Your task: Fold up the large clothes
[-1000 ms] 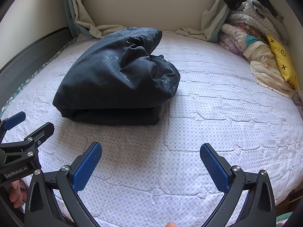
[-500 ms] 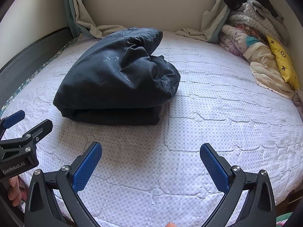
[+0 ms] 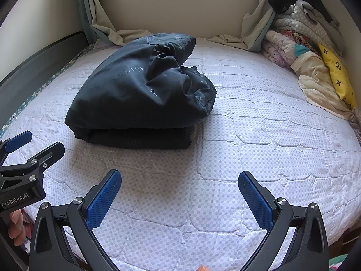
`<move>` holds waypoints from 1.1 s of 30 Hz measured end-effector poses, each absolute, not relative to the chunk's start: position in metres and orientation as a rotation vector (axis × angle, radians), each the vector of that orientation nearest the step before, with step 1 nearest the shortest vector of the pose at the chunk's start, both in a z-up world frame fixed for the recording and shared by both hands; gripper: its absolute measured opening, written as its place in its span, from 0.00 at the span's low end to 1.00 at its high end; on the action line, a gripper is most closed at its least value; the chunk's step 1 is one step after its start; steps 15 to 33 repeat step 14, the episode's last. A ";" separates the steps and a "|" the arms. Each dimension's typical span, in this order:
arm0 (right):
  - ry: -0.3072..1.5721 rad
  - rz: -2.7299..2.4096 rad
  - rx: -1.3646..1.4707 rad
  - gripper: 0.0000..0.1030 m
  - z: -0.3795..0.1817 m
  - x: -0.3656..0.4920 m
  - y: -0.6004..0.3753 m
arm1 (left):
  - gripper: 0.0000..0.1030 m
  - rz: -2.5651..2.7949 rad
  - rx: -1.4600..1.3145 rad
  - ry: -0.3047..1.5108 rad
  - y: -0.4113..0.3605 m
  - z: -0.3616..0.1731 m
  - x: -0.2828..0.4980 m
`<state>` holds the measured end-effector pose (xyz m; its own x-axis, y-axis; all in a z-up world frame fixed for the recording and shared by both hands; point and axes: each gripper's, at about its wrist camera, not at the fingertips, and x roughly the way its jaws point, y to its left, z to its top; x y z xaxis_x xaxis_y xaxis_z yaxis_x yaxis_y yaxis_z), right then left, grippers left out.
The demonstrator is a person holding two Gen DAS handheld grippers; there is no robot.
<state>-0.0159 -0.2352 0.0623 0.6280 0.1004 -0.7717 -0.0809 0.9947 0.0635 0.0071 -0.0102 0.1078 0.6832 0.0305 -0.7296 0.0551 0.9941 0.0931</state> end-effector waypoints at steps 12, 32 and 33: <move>0.905 0.105 0.032 1.00 0.059 -0.014 -0.236 | 0.99 -0.007 0.117 0.828 -0.008 0.106 0.007; 0.911 0.106 0.036 1.00 0.058 -0.014 -0.237 | 0.99 -0.009 0.116 0.826 -0.008 0.106 0.007; 0.911 0.106 0.036 1.00 0.058 -0.014 -0.237 | 0.99 -0.009 0.116 0.826 -0.008 0.106 0.007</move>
